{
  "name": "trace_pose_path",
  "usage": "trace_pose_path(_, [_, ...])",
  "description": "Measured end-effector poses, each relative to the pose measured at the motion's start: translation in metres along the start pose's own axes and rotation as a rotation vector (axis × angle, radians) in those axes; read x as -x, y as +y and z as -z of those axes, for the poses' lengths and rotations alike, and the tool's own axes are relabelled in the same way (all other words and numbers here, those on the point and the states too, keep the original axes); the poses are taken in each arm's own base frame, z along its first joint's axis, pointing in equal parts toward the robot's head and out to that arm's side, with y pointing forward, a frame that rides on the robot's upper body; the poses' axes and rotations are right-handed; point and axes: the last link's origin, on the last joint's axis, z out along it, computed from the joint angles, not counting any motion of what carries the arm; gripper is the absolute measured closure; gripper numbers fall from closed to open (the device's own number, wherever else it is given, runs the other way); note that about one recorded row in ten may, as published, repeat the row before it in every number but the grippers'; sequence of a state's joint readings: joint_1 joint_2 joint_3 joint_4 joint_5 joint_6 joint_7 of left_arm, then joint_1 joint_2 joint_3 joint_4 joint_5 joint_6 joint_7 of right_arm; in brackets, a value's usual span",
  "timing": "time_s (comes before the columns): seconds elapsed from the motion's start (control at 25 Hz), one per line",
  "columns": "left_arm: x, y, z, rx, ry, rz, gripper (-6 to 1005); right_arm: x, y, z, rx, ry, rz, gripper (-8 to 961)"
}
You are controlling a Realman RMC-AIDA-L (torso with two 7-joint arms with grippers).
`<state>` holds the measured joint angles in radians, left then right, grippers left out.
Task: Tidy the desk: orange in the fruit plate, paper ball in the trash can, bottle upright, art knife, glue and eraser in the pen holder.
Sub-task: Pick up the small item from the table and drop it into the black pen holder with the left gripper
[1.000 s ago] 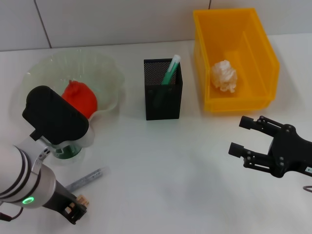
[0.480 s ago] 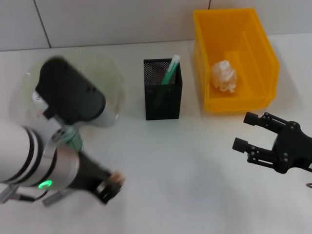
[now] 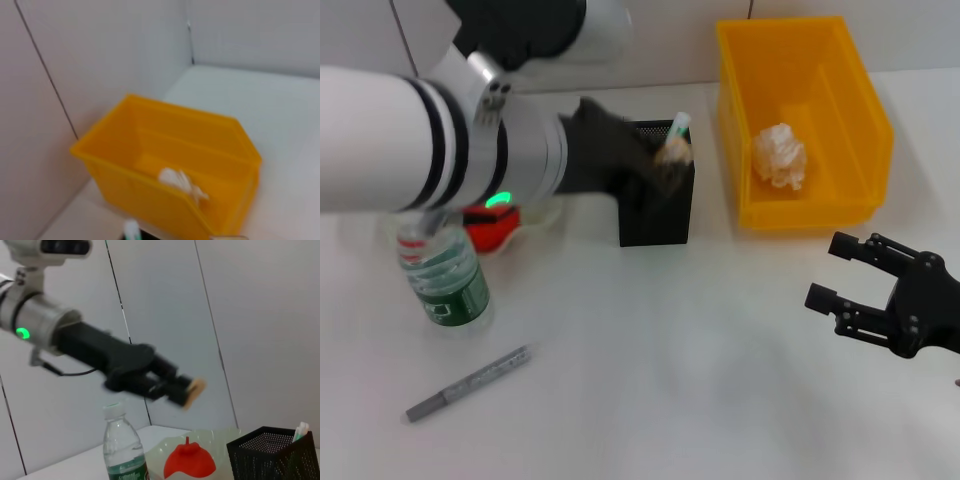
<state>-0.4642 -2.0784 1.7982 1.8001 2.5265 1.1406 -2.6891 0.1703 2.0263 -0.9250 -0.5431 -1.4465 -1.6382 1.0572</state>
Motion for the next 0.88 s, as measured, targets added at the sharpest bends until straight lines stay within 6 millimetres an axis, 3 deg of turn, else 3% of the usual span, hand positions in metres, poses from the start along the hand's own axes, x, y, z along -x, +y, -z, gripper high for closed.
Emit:
trace_pose_path(0.24, [0.001, -0.012, -0.011, -0.021, 0.042, 0.012, 692, -0.002, 0.001, 0.002, -0.005, 0.003, -0.005, 152])
trace_pose_path(0.28, [0.009, -0.032, -0.032, -0.036, 0.093, 0.052, 690, -0.002, 0.001, 0.002, -0.007, 0.004, -0.006, 152])
trace_pose_path(0.4, [0.013, -0.039, -0.043, -0.036, 0.133, 0.061, 685, -0.002, 0.001, 0.002, -0.008, 0.004, -0.007, 152])
trace_pose_path(0.88, [0.027, -0.050, -0.075, -0.010, 0.158, 0.098, 663, -0.003, 0.002, 0.001, -0.010, 0.002, -0.012, 152])
